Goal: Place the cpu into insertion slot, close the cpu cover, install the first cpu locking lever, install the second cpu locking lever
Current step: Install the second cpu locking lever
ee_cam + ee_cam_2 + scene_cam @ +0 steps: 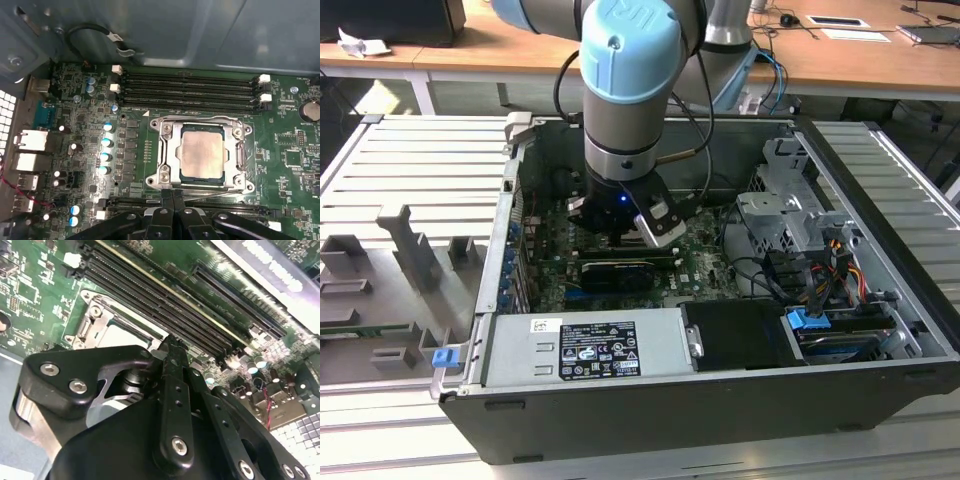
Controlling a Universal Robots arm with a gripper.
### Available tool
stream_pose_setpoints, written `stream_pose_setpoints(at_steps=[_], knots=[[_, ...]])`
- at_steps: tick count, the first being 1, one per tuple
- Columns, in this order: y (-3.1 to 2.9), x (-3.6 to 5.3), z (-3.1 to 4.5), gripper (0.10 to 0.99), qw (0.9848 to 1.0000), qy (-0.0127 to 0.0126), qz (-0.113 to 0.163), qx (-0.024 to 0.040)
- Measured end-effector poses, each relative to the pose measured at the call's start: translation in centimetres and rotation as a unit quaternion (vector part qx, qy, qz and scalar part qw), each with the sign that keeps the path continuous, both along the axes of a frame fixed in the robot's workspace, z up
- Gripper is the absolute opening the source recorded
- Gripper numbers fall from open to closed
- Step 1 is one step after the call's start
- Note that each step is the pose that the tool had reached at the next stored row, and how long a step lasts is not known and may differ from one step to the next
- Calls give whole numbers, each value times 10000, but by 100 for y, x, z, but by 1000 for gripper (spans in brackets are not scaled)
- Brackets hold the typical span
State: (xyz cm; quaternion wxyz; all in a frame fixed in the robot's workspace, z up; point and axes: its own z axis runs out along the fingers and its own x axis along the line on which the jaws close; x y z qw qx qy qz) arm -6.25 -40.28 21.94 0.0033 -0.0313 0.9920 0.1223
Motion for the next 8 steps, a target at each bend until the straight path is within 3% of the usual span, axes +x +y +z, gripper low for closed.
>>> stream_pose_setpoints(at_steps=[1, 6, 8], knots=[[-21, -14, -1, 106, 10000, 1, 1, 65], [-98, -71, -29, 106, 9996, 0, 5, 265], [-99, -73, -58, 106, 9996, -1, 4, 289]])
